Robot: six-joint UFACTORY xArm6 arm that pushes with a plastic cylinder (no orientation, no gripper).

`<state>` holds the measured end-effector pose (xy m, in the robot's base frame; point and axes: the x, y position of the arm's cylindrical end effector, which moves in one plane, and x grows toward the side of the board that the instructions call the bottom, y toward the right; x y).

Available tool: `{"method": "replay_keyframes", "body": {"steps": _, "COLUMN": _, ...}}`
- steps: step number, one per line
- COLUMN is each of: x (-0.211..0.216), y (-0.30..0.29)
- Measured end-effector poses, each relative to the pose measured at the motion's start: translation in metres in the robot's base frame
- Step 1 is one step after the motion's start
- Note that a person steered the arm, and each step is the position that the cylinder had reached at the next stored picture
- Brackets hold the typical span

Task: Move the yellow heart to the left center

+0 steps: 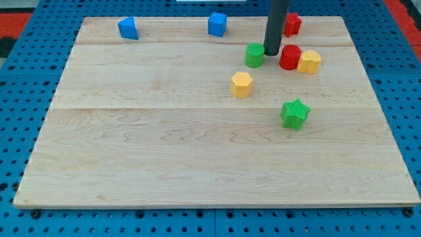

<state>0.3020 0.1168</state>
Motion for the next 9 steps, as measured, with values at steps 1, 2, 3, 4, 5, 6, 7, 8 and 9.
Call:
{"method": "replay_keyframes", "body": {"steps": 1, "x": 0.0, "y": 0.0}}
{"method": "replay_keyframes", "body": {"steps": 2, "x": 0.01, "y": -0.021}}
{"method": "replay_keyframes", "body": {"steps": 3, "x": 0.022, "y": -0.038}}
{"method": "replay_keyframes", "body": {"steps": 4, "x": 0.033, "y": -0.03}}
{"method": "replay_keyframes", "body": {"steps": 5, "x": 0.07, "y": -0.022}}
{"method": "replay_keyframes", "body": {"steps": 6, "x": 0.087, "y": 0.039}}
{"method": "replay_keyframes", "body": {"steps": 7, "x": 0.085, "y": 0.1}}
{"method": "replay_keyframes", "body": {"steps": 8, "x": 0.073, "y": 0.154}}
{"method": "replay_keyframes", "body": {"steps": 9, "x": 0.04, "y": 0.157}}
